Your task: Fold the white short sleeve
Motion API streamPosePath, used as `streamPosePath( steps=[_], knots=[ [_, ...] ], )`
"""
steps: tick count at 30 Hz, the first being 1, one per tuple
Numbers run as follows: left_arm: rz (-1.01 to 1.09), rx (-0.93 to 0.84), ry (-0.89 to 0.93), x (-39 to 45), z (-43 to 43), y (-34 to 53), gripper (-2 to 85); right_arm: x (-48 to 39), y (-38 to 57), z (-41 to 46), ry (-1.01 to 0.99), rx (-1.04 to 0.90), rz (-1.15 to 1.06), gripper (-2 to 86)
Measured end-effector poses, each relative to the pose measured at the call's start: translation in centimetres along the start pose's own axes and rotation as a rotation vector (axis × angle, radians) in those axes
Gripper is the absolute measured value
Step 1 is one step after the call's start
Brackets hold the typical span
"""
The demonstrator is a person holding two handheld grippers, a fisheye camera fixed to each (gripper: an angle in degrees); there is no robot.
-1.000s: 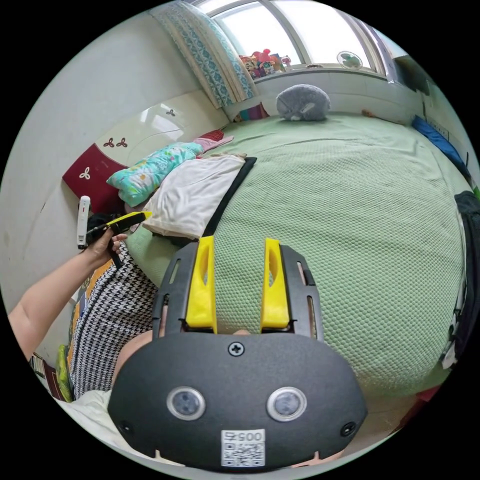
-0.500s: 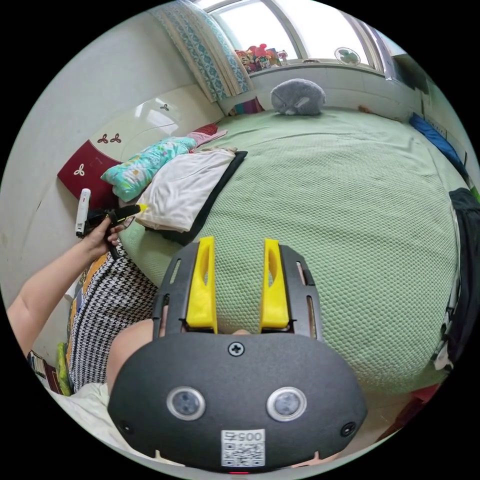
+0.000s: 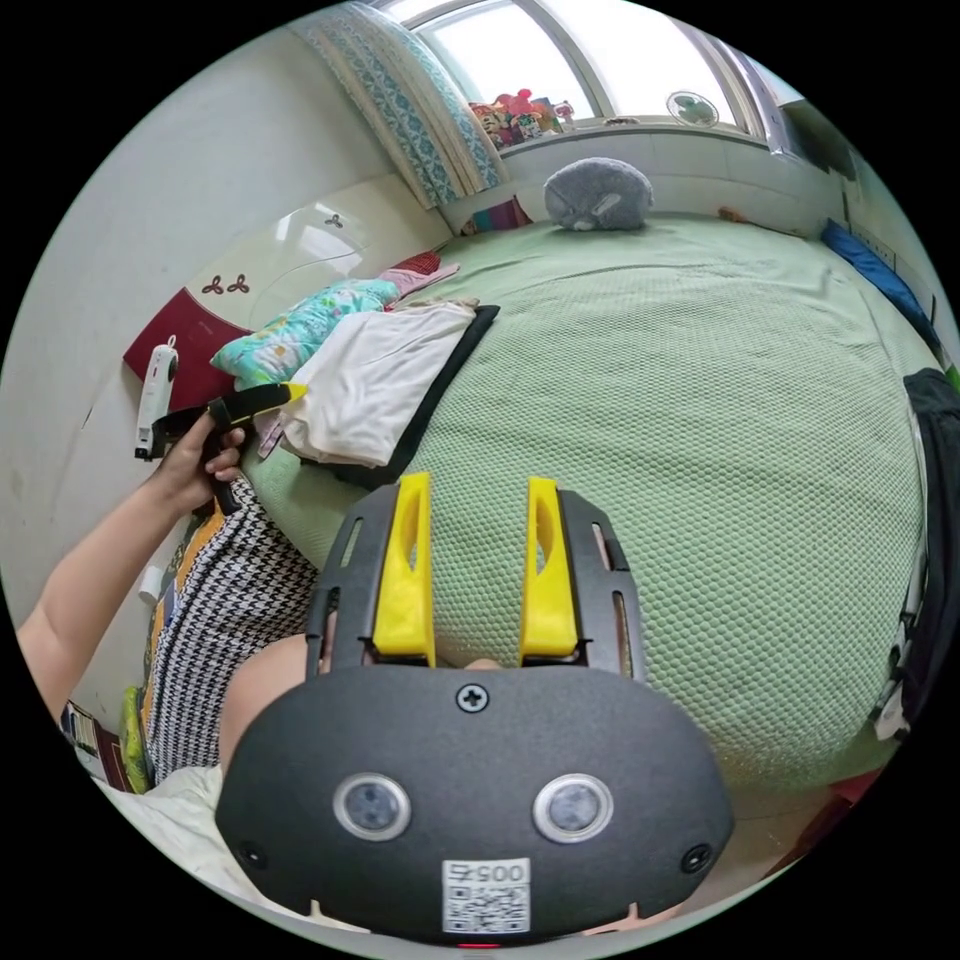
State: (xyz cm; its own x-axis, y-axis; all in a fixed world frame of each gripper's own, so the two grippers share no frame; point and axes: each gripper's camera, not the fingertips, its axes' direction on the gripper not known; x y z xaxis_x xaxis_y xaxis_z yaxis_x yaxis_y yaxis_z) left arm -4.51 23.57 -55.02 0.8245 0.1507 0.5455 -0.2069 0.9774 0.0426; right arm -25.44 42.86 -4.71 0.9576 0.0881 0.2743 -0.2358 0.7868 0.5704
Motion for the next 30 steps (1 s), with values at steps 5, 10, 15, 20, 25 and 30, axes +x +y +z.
streamPosePath(
  steps=[5,10,15,20,25,30],
  knots=[
    [0.082,-0.032,0.066,4.8,3.1,-0.9,2.2,0.3,0.1,0.0,-0.01,0.0,0.016,13.5],
    [0.195,-0.091,0.084,8.3,5.8,-0.4,3.5,0.8,0.3,-0.3,-0.002,-0.002,0.025,13.4],
    [0.277,-0.098,0.154,8.2,6.5,0.1,8.3,1.7,0.6,-1.0,0.0,0.009,0.045,13.4],
    [0.158,-0.061,0.067,4.4,6.3,-1.1,10.8,2.1,0.9,-1.5,-0.003,0.019,0.044,13.3],
    [0.042,0.014,-0.021,0.8,5.9,-3.2,12.4,2.0,0.9,-1.6,-0.008,0.016,0.03,13.4],
    [-0.02,0.038,-0.103,-1.1,7.7,-6.4,16.0,1.6,0.6,-1.2,-0.021,0.005,0.006,13.4]
  ],
)
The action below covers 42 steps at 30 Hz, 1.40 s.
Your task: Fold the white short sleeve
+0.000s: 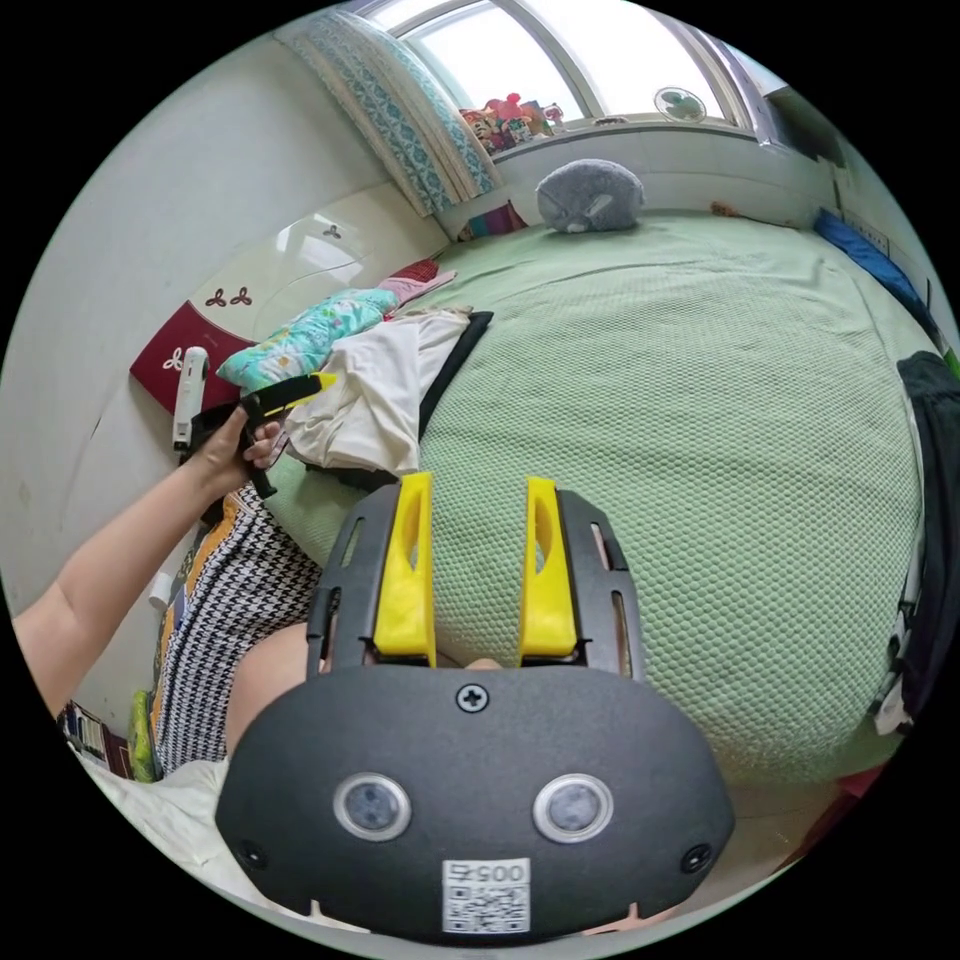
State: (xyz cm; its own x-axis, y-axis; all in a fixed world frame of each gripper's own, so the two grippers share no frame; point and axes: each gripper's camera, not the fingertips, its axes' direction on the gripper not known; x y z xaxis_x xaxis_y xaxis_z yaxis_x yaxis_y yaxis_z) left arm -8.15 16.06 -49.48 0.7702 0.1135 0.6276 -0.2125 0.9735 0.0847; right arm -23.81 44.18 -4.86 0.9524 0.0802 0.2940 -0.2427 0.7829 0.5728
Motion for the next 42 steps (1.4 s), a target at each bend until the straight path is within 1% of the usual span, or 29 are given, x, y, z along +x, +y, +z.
streamPosePath(
  steps=[7,10,13,15,18,22,27,31,39,42],
  knots=[
    [-0.02,-0.015,-0.024,0.3,4.0,-3.9,16.5,-0.6,-0.4,0.0,-0.02,0.0,-0.051,13.4],
    [-0.03,0.004,-0.042,1.1,5.0,-4.8,16.4,-0.4,-0.6,0.0,-0.036,0.0,-0.053,13.4],
    [-0.035,0.012,-0.088,2.4,5.1,-5.6,13.0,-0.1,-0.9,0.2,-0.067,-0.006,-0.031,13.3],
    [-0.033,0.022,-0.124,3.7,4.8,-6.4,7.8,0.0,-0.9,0.1,-0.112,-0.002,-0.014,13.1],
    [-0.021,0.021,-0.086,5.4,4.5,-7.6,4.7,-0.4,-0.6,-0.2,-0.153,0.02,-0.021,12.7],
    [-0.003,0.036,-0.018,8.3,4.2,-9.1,3.5,-0.7,-0.2,-0.9,-0.133,0.051,-0.036,12.1],
    [0.109,0.015,0.034,15.0,5.0,-11.3,2.5,0.8,0.3,-1.8,-0.126,0.053,0.003,11.3],
    [0.158,0.001,0.084,19.6,6.5,-12.5,2.3,2.3,0.6,-2.7,-0.122,0.065,0.04,10.9],
    [0.305,-0.038,0.214,32.1,11.3,-14.8,2.2,5.0,1.0,-4.9,-0.16,0.125,0.111,11.3],
    [0.351,-0.063,0.246,37.1,13.4,-15.8,2.3,5.4,1.1,-5.7,-0.121,0.155,0.116,11.1]
  ],
)
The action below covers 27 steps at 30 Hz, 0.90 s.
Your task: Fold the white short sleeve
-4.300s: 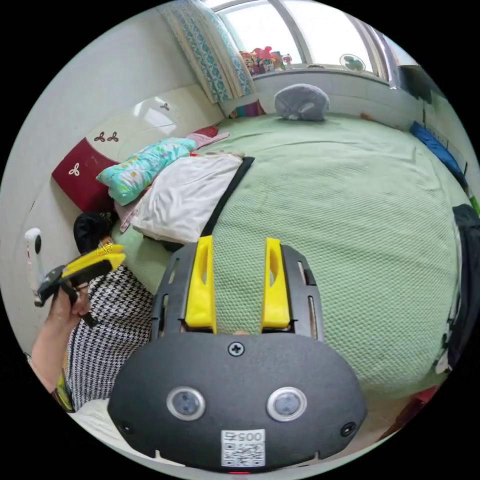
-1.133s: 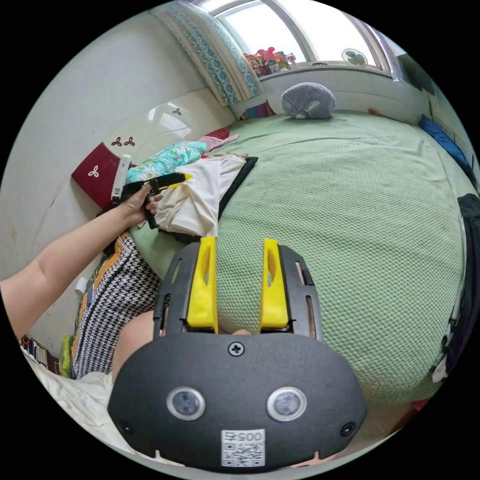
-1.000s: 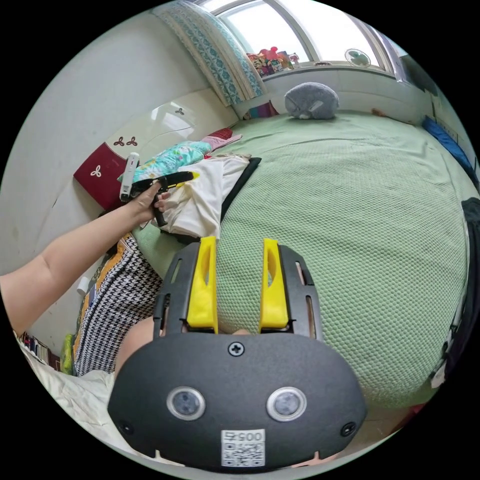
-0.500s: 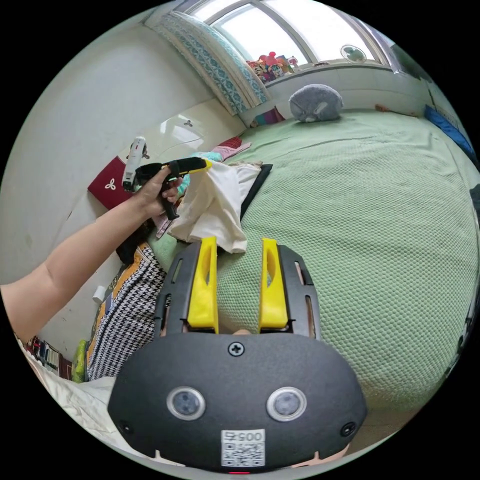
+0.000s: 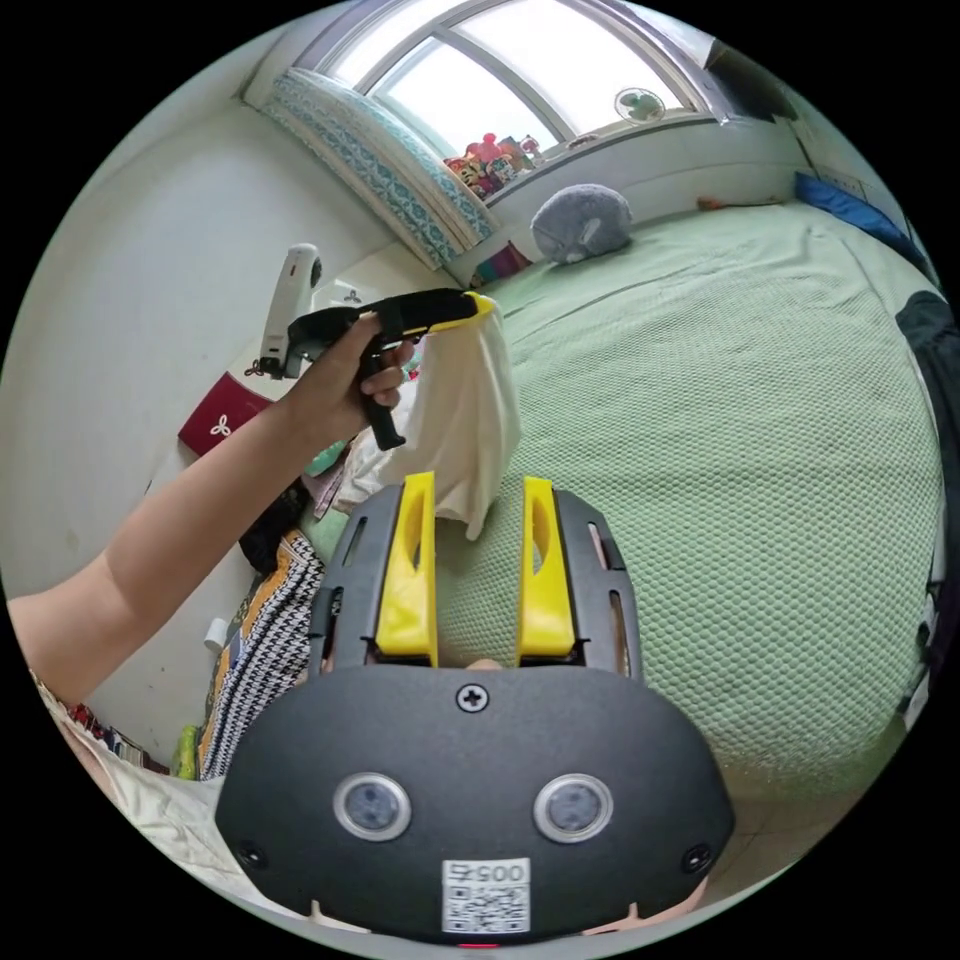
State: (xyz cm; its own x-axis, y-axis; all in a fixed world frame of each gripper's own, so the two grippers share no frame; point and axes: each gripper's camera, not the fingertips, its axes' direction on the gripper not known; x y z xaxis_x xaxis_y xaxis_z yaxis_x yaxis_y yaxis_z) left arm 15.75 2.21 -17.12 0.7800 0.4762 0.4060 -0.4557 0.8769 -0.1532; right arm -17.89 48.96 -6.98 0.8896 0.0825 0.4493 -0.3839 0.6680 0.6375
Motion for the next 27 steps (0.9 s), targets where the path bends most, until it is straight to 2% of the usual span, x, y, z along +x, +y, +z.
streamPosePath(
  steps=[5,9,13,16,18,21,25,27],
  knots=[
    [0.091,-0.081,-0.059,6.0,5.7,-4.1,2.5,0.9,-0.3,-0.7,0.148,0.021,0.031,10.6],
    [0.097,-0.063,0.092,10.5,9.2,-7.2,2.7,1.5,-0.5,-0.8,0.219,0.004,0.035,10.8],
    [0.129,-0.076,0.07,14.9,12.1,-10.0,3.6,1.7,-0.7,-0.6,0.293,-0.009,0.031,11.2],
    [0.12,-0.104,0.213,16.8,13.4,-11.7,5.4,1.7,-0.7,-0.4,0.356,-0.005,0.028,11.9],
    [0.166,-0.087,0.385,17.5,13.4,-11.6,7.9,1.6,-0.9,-0.1,0.385,-0.01,0.026,12.8],
    [0.173,-0.137,0.506,16.5,13.2,-10.0,10.4,1.4,-1.0,0.7,0.407,-0.037,0.019,13.3],
    [0.195,-0.094,0.354,12.6,10.3,-6.0,11.1,1.3,-1.2,1.4,0.43,-0.056,0.032,13.4],
    [0.154,-0.09,0.241,8.2,8.4,-2.7,11.9,1.6,-1.3,1.6,0.432,-0.059,0.06,13.4]
  ],
)
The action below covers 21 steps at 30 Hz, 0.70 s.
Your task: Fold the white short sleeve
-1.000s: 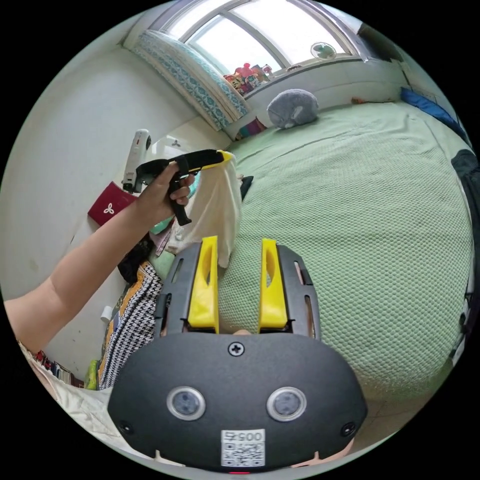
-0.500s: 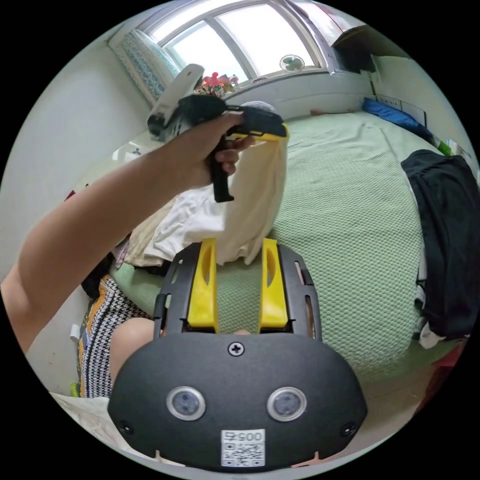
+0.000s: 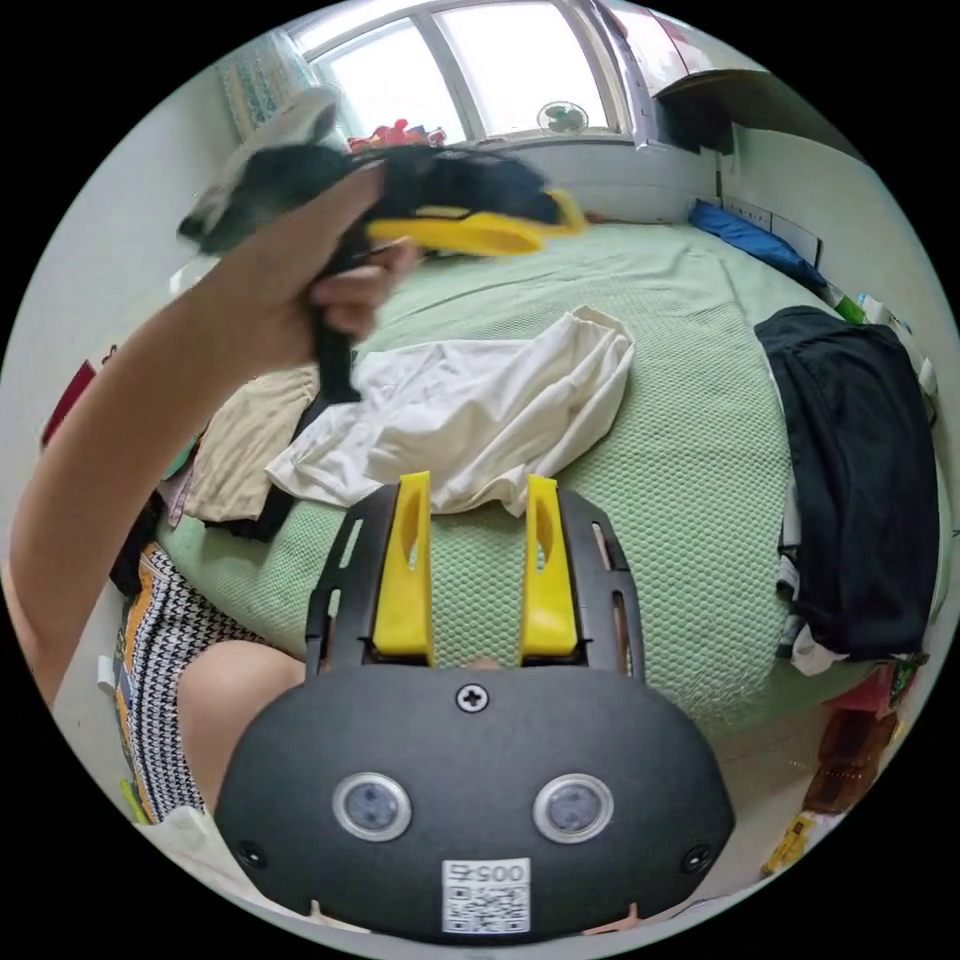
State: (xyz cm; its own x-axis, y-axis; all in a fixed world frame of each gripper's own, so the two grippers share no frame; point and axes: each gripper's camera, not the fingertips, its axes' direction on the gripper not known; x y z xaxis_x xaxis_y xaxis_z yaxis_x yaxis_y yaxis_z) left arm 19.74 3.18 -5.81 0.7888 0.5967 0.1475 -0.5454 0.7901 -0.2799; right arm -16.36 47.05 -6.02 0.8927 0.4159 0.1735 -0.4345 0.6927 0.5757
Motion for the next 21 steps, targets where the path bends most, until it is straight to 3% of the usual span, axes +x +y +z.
streamPosePath(
  steps=[6,9,14,19,21],
  knots=[
    [-0.145,-0.109,-0.216,-7.5,-3.2,11.3,15.2,0.4,-0.7,1.1,0.028,-0.033,0.062,13.4],
    [-0.216,-0.141,-0.235,-9.9,-2.6,15.5,16.4,0.4,-1.0,2.1,0.052,-0.05,0.097,13.2],
    [-0.274,-0.154,-0.201,-11.4,0.3,18.8,16.5,0.3,-1.7,4.4,0.074,-0.106,0.153,11.1],
    [-0.252,-0.111,-0.331,-10.1,1.7,20.9,15.8,-0.8,-3.4,6.0,0.147,-0.076,0.107,10.0],
    [-0.273,-0.129,-0.357,-9.7,1.7,21.3,14.2,-1.1,-4.3,8.5,0.143,-0.168,0.091,6.9]
  ],
)
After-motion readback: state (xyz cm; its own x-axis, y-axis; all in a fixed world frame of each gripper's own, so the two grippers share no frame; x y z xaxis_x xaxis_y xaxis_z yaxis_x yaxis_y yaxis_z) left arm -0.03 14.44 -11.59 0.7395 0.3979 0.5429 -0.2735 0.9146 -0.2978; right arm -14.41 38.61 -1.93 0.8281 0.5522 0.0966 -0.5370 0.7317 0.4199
